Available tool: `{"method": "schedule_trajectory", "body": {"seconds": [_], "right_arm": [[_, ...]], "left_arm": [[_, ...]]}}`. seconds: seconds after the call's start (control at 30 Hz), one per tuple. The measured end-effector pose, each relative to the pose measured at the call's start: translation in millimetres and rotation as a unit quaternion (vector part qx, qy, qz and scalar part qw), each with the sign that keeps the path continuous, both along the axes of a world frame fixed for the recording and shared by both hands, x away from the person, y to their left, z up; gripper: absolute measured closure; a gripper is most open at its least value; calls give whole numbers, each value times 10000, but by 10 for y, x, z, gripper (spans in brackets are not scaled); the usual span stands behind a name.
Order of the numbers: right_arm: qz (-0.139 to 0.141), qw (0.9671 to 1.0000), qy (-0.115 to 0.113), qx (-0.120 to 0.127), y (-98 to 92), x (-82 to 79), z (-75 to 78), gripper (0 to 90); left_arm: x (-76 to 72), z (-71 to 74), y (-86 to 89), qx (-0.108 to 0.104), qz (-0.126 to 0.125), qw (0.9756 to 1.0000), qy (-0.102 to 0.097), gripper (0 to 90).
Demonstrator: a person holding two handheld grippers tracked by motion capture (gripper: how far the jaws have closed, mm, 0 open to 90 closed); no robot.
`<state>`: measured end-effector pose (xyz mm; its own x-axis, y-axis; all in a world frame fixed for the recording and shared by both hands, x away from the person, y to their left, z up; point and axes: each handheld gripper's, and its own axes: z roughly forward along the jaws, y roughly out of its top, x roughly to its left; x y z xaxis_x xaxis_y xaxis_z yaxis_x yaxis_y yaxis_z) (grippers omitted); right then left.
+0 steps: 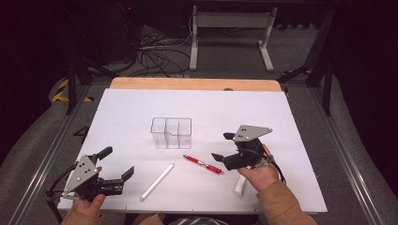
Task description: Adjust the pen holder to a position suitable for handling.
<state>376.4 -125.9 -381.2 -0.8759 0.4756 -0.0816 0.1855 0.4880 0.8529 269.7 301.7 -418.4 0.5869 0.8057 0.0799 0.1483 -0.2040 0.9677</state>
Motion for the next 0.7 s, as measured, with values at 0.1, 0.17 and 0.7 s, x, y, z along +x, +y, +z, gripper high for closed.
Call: {"method": "schedule_trajectory", "body": {"seconds": [0.1, 0.17, 0.7], "right_arm": [[81, 10000, -6, -11, 66, 15, 18, 197], [149, 9999, 4, 24, 112, 28, 36, 197], [250, 9978, 549, 259, 138, 99, 108, 253]], "left_arm": [[-3, -1, 2, -10, 1, 10000, 0, 51], [-4, 0, 8, -9, 2, 10000, -2, 51], [-2, -2, 4, -14, -3, 10000, 15, 50]]}}
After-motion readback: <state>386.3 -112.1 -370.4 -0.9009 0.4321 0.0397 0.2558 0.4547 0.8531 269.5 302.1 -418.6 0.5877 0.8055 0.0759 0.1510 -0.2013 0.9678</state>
